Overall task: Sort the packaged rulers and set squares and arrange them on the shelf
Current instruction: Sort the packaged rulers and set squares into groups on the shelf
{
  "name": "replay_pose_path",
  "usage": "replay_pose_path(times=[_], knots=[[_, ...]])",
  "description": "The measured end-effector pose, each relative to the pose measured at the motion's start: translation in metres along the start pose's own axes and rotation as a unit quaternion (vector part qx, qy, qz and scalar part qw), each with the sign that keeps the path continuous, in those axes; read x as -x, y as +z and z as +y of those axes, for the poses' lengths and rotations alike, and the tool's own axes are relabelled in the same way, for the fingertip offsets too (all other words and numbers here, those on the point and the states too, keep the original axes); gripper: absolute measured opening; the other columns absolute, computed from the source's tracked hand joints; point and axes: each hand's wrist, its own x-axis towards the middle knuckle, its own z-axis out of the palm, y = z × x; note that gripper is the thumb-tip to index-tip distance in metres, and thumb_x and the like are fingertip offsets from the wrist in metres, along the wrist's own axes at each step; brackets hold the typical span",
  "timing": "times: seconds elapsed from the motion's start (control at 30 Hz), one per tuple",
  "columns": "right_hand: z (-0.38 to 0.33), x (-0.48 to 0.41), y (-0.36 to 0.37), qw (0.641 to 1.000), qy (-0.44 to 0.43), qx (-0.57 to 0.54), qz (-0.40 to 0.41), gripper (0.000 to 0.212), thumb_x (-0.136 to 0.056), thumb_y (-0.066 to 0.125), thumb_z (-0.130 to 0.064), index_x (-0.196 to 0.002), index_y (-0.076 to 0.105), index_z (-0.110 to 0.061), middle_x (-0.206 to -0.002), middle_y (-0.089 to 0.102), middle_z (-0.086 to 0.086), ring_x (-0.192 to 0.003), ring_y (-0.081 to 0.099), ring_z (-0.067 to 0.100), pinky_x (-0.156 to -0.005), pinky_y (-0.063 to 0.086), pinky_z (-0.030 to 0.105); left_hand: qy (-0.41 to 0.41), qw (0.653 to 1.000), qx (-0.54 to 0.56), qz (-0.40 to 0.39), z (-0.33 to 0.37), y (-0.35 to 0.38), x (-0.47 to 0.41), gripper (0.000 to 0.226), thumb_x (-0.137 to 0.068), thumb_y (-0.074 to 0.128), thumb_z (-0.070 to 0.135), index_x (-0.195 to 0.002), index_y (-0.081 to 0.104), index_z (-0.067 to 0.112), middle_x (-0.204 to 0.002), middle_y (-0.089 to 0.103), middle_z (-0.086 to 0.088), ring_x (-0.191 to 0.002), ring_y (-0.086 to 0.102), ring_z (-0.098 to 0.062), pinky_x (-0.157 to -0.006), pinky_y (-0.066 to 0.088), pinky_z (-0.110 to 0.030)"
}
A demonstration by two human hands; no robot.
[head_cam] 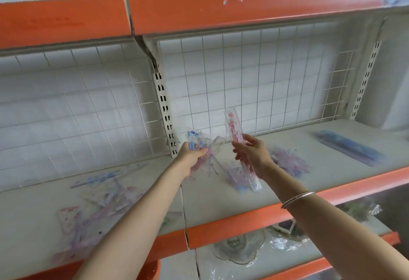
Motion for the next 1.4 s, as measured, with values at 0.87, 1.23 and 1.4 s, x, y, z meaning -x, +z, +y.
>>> replay_pose_path(times=[0.87, 1.23, 1.4], knots=[[-0.013, -0.086, -0.319, 0.907, 0.003, 0.379, 0.184, 0.015, -0.086, 0.063, -0.020, -0.098, 0.068, -0.013, -0.083, 0.068, 0.011, -0.076, 0.058, 0.026, -0.062, 0.036, 0.026, 0.001, 0.999, 0.013, -0.035, 0.018, 0.304, -0.047, 0.045, -0.085, 0.069, 0.006, -0.126, 0.050, 0.005, -0.119, 0.063, -0.015, -0.081, 0.063, -0.023, -0.037, 0.041, -0.018], [0.005, -0.109, -0.341, 0.807, 0.013, 0.571, 0.153, 0.038, -0.097, 0.043, -0.040, -0.118, 0.058, -0.012, -0.117, 0.061, 0.015, -0.110, 0.054, 0.033, -0.089, 0.039, 0.037, -0.005, 0.999, 0.010, -0.041, 0.008, 0.320, -0.063, 0.042, -0.077, 0.075, 0.008, -0.114, 0.055, 0.004, -0.109, 0.067, -0.010, -0.093, 0.063, -0.024, -0.064, 0.053, -0.030], [0.008, -0.110, -0.351, 0.799, 0.020, 0.584, 0.138, 0.040, -0.097, 0.043, -0.034, -0.135, 0.046, -0.022, -0.131, 0.054, 0.010, -0.121, 0.047, 0.030, -0.096, 0.035, 0.038, -0.009, 0.997, 0.034, -0.066, -0.005, 0.322, -0.083, 0.061, -0.057, 0.078, 0.018, -0.114, 0.056, 0.008, -0.106, 0.070, -0.012, -0.099, 0.067, -0.033, -0.088, 0.052, -0.055]])
